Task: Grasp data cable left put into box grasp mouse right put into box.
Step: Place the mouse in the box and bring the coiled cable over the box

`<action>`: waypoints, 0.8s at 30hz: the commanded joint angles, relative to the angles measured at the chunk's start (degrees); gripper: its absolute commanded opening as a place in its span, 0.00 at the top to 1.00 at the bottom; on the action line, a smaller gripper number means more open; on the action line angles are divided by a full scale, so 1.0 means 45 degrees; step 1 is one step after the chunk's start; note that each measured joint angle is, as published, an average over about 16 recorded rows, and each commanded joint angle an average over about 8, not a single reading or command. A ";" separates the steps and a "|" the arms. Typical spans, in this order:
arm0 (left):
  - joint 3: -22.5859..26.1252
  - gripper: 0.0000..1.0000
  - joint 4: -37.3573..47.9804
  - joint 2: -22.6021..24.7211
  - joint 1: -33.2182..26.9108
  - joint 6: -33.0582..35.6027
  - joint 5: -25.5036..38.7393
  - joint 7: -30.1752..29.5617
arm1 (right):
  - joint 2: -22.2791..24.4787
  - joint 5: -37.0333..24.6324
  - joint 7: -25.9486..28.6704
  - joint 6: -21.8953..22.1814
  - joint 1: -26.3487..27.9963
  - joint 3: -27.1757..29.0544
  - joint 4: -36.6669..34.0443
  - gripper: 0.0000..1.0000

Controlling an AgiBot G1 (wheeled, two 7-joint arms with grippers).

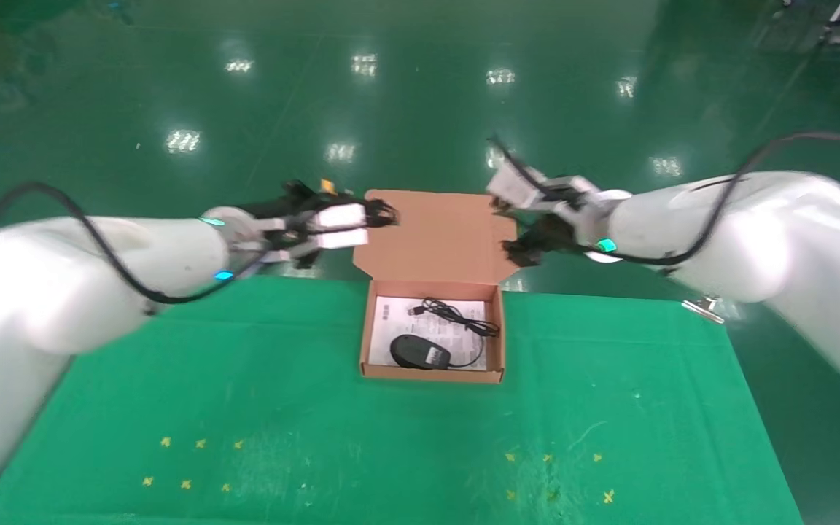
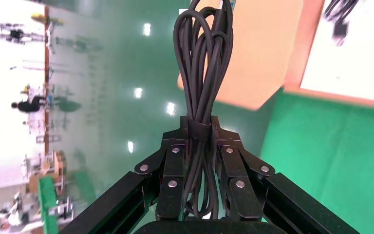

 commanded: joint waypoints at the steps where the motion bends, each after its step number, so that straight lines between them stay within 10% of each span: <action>1: 0.0073 1.00 0.0213 0.0275 0.0112 -0.0358 -0.0046 0.0147 | 0.0254 -0.0143 0.0139 -0.0072 0.0170 -0.0007 0.0172 0.00; 24: 0.3393 1.00 0.2135 0.1354 0.0729 -0.3569 -0.3045 0.1264 | 0.2742 -0.3373 0.3872 -0.1999 0.1812 0.0119 0.4117 0.00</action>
